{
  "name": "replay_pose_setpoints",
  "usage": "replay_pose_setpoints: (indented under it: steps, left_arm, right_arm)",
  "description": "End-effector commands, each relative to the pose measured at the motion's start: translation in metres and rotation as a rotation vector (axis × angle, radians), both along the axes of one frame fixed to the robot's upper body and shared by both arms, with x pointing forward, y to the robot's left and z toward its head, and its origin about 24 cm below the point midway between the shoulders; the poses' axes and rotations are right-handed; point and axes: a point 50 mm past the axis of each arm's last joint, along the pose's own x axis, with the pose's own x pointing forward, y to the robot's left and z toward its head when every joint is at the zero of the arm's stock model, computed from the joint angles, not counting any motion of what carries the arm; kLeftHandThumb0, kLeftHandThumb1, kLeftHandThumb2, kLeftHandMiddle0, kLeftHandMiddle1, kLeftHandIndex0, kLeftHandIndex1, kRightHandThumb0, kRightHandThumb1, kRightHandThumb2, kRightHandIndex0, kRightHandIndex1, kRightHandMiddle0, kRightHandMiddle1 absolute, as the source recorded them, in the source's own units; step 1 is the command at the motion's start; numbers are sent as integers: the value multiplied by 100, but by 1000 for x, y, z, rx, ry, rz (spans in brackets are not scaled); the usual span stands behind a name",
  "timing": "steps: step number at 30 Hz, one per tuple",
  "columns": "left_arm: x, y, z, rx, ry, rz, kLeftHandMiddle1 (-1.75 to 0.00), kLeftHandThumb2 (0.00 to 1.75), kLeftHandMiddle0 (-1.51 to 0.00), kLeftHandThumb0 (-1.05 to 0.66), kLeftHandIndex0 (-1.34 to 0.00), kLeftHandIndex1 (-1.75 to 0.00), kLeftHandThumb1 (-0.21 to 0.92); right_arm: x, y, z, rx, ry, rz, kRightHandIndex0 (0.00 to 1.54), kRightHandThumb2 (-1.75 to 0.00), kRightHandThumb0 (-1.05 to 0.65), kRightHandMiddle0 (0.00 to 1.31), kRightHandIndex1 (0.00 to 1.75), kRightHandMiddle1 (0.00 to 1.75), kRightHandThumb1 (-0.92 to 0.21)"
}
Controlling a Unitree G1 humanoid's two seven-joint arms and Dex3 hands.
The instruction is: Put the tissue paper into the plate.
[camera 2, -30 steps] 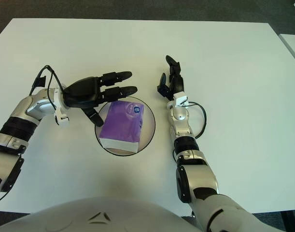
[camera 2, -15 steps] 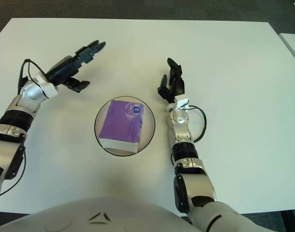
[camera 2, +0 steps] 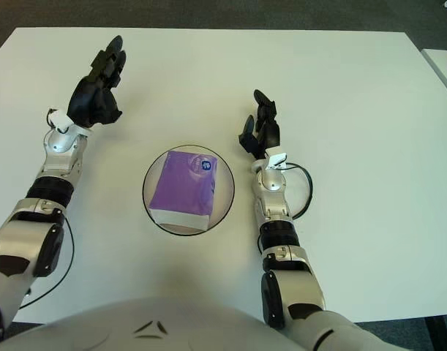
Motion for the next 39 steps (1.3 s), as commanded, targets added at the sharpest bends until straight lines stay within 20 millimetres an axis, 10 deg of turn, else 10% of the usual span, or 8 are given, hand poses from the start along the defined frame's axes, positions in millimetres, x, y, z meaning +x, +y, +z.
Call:
replay_pose_setpoints:
  steps: [1,20,39]
  left_arm:
    - [-6,17,-42,-108,180,174,0,117,0,-87,0,0,92]
    - [-48,-24,-107,-243,315,320,-2,116,-5,-89,0,-32,92]
    - [-65,-30,-116,-142,386,390,-1,116,-7,-87,0,-32,92]
  right_arm:
    - [-42,-5,-79,29,392,-19,25,-89,-74,0,1,53,-92]
    - [-47,-5,-78,19,385,-24,26,-89,-68,0,1,57,-92]
    - [-50,-3,-76,4,373,-17,27,-88,-69,0,1,60,-92]
